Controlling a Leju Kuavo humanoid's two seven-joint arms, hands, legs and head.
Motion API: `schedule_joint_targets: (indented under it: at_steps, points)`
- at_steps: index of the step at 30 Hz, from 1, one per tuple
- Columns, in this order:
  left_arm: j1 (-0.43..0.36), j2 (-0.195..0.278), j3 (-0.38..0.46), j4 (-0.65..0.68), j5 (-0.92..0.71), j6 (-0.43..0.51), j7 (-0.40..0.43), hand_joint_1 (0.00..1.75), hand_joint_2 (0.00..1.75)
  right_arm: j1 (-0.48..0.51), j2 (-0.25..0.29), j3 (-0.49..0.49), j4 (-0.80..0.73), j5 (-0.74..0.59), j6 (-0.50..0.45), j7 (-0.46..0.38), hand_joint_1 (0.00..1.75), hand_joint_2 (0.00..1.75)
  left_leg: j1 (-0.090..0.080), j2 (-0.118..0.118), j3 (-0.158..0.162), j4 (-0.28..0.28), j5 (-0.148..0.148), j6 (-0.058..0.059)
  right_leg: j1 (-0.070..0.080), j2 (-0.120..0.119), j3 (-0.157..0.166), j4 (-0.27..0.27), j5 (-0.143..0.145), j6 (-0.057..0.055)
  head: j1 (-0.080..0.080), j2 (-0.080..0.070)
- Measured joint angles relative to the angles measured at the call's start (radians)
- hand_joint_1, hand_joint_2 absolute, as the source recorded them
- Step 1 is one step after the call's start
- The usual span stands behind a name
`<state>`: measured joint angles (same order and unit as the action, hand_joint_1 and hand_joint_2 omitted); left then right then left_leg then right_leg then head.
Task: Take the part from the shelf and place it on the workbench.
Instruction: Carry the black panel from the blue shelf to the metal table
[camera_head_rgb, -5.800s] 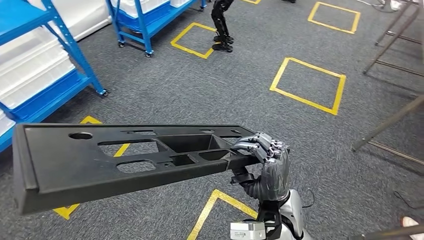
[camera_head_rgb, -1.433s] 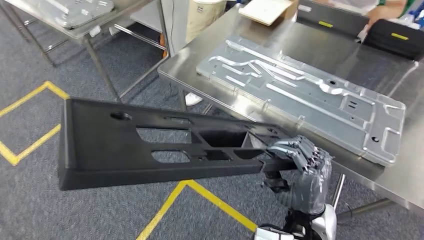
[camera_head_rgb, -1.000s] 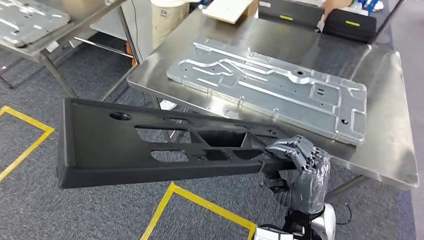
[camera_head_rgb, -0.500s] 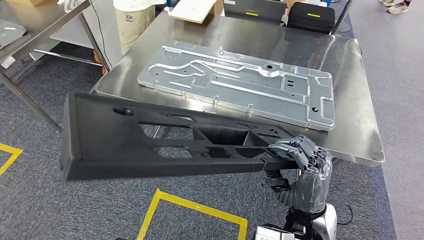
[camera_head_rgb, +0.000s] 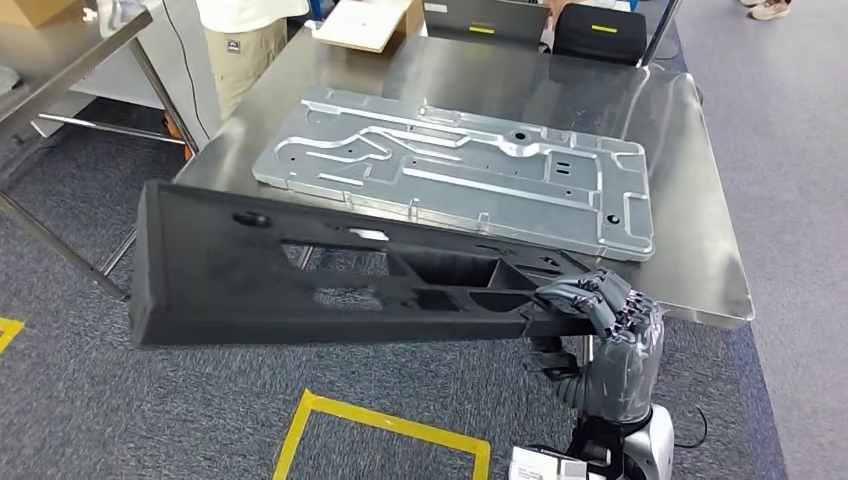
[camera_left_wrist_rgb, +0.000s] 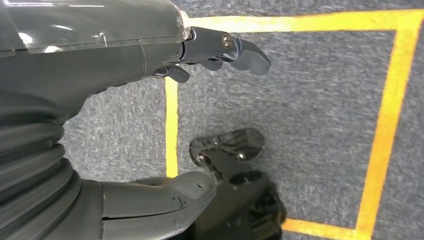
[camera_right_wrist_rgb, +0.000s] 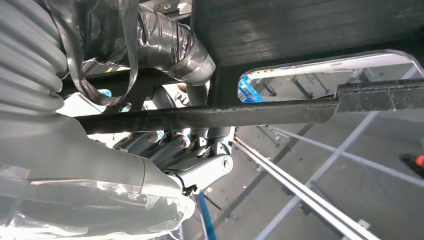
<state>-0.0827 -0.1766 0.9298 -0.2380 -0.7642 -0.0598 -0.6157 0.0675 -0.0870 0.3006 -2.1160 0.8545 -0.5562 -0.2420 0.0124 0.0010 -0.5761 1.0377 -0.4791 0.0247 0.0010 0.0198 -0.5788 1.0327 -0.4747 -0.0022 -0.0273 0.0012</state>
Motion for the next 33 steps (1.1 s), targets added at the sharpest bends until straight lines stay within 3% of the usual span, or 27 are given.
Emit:
schedule_joint_targets:
  at_steps: [3, 6, 7, 8, 9, 11, 13, 15, 18, 19, 21, 22, 23, 24, 25, 26, 28, 30, 33]
  points:
    - [0.0, 0.0, 0.0, 0.0, 0.001, -0.003, -0.001, 0.0, 1.75, -0.003, 0.0, 0.0, 0.0, 0.001, 0.001, 0.002, 1.75, 1.75, 0.007, 0.002, 0.006, -0.012, 0.007, 0.017, -0.005, -0.005, -0.015, 0.041, -0.031, 0.017, 0.0, 0.0]
    - [-0.001, 0.0, 0.001, 0.0, 0.001, -0.009, -0.002, 0.0, 1.75, -0.006, 0.0, -0.001, 0.001, 0.001, 0.002, 0.003, 1.75, 1.75, 0.009, 0.006, 0.007, -0.015, 0.007, 0.023, -0.013, -0.011, -0.106, 0.221, -0.116, 0.033, 0.0, 0.0]
    - [0.0, 0.0, 0.001, 0.0, 0.001, -0.01, -0.002, 0.0, 1.75, -0.006, 0.0, -0.001, 0.002, 0.001, 0.002, 0.003, 1.75, 1.75, 0.009, 0.007, 0.007, -0.015, 0.006, 0.023, -0.016, -0.013, -0.132, 0.267, -0.126, 0.036, 0.0, 0.0]
    - [0.0, 0.0, 0.001, 0.0, 0.001, -0.011, -0.002, 0.0, 1.75, -0.006, 0.0, -0.001, 0.004, 0.001, 0.002, 0.004, 1.75, 1.75, 0.009, 0.007, 0.008, -0.015, 0.005, 0.023, -0.018, -0.014, -0.141, 0.277, -0.115, 0.038, 0.0, 0.0]
    - [0.0, 0.0, 0.001, 0.0, 0.001, -0.011, -0.002, 0.0, 1.75, -0.006, 0.0, -0.001, 0.005, 0.001, 0.002, 0.005, 1.75, 1.75, 0.009, 0.007, 0.011, -0.015, 0.003, 0.022, -0.019, -0.016, -0.129, 0.245, -0.086, 0.038, 0.0, 0.0]
    - [0.0, -0.001, 0.001, 0.0, 0.001, -0.012, -0.002, 0.0, 1.75, -0.008, 0.0, -0.001, 0.006, 0.001, 0.002, 0.007, 1.75, 1.75, 0.009, 0.007, 0.018, -0.015, -0.002, 0.017, -0.021, -0.02, -0.063, 0.107, -0.014, 0.033, 0.0, 0.0]
    - [-0.001, -0.001, 0.001, 0.0, 0.001, -0.012, -0.003, 0.0, 1.75, -0.009, 0.0, -0.001, 0.006, 0.002, 0.003, 0.007, 1.75, 1.75, 0.006, 0.007, 0.021, -0.014, -0.006, 0.008, -0.015, -0.022, -0.018, 0.01, 0.017, 0.024, 0.0, 0.0]
    - [-0.002, -0.001, 0.001, 0.0, 0.001, -0.012, -0.003, 0.0, 1.75, -0.01, 0.0, -0.001, 0.006, 0.002, 0.003, 0.008, 1.75, 1.75, 0.005, 0.008, 0.023, -0.018, -0.008, -0.005, -0.008, -0.02, -0.016, -0.002, 0.014, 0.014, 0.0, 0.0]
    - [-0.003, -0.001, 0.001, 0.0, 0.001, -0.012, -0.004, 0.0, 1.75, -0.01, 0.0, -0.001, 0.006, 0.002, 0.003, 0.009, 1.75, 1.75, 0.007, 0.009, 0.018, 0.004, -0.029, -0.022, -0.013, -0.018, -0.006, -0.016, 0.018, -0.006, 0.0, 0.0]
    - [-0.004, -0.001, 0.001, 0.0, 0.001, -0.012, -0.004, 0.0, 1.75, -0.01, 0.0, -0.001, 0.006, 0.002, 0.004, 0.009, 1.75, 1.75, 0.007, 0.008, 0.0, 0.046, -0.054, -0.025, -0.014, -0.018, -0.002, -0.021, 0.019, -0.013, 0.0, 0.0]
    - [-0.003, -0.001, 0.001, 0.0, 0.001, -0.013, -0.004, 0.0, 1.75, -0.011, 0.001, -0.001, 0.007, 0.002, 0.006, 0.009, 1.75, 1.75, 0.008, 0.007, -0.065, 0.181, -0.119, -0.028, -0.01, -0.02, 0.0, -0.022, 0.016, -0.022, -0.001, 0.0]
    - [-0.002, -0.001, 0.001, 0.0, 0.001, -0.013, -0.004, 0.0, 1.75, -0.011, 0.001, -0.001, 0.007, 0.002, 0.006, 0.009, 1.75, 1.75, 0.008, 0.007, -0.097, 0.242, -0.139, -0.029, -0.008, -0.019, 0.0, -0.02, 0.015, -0.024, 0.0, 0.0]
    - [0.0, -0.001, 0.001, 0.0, 0.001, -0.014, -0.004, 0.0, 1.75, -0.011, 0.001, -0.001, 0.008, 0.002, 0.007, 0.009, 1.75, 1.75, 0.008, 0.006, -0.115, 0.273, -0.14, -0.03, -0.005, -0.018, 0.001, -0.018, 0.013, -0.026, 0.0, 0.0]
    - [0.001, -0.001, 0.001, 0.0, 0.001, -0.014, -0.004, 0.0, 1.75, -0.011, 0.001, -0.001, 0.008, 0.001, 0.007, 0.009, 1.75, 1.75, 0.008, 0.006, -0.114, 0.263, -0.12, -0.028, -0.004, -0.016, 0.002, -0.016, 0.011, -0.027, 0.0, 0.0]
    - [0.001, 0.0, 0.001, 0.0, 0.002, -0.014, -0.004, 0.0, 1.75, -0.011, 0.001, -0.001, 0.009, 0.0, 0.007, 0.009, 1.75, 1.75, 0.008, 0.006, -0.094, 0.215, -0.085, -0.025, -0.003, -0.015, 0.004, -0.012, 0.008, -0.026, 0.0, 0.0]
    - [0.001, 0.0, 0.001, 0.0, 0.002, -0.014, -0.004, 0.0, 1.75, -0.011, 0.001, -0.001, 0.009, -0.002, 0.008, 0.009, 1.75, 1.75, 0.007, 0.003, -0.063, 0.144, -0.046, -0.02, -0.002, -0.012, 0.006, -0.008, 0.004, -0.025, -0.001, 0.0]
    - [0.0, 0.002, 0.001, 0.0, 0.002, -0.014, -0.004, 0.0, 1.75, -0.012, 0.001, -0.001, 0.009, -0.01, 0.01, 0.009, 1.75, 1.75, 0.005, -0.011, -0.012, 0.031, -0.004, -0.012, 0.0, -0.006, 0.004, 0.0, -0.003, -0.017, 0.0, 0.0]
    - [0.001, 0.004, 0.001, 0.0, 0.003, -0.014, -0.004, 0.0, 1.75, -0.013, 0.001, -0.001, 0.009, -0.019, 0.013, 0.008, 1.75, 1.75, 0.0, -0.018, 0.001, 0.003, -0.003, -0.007, 0.0, 0.0, -0.001, 0.003, -0.004, -0.006, 0.0, 0.0]
    - [0.002, 0.003, 0.001, 0.0, 0.003, -0.015, -0.004, 0.0, 1.75, -0.014, 0.001, 0.0, 0.008, -0.024, 0.015, 0.006, 1.75, 1.75, 0.004, -0.001, 0.005, -0.011, 0.005, 0.008, -0.003, 0.005, -0.005, 0.015, -0.014, 0.009, 0.0, 0.0]
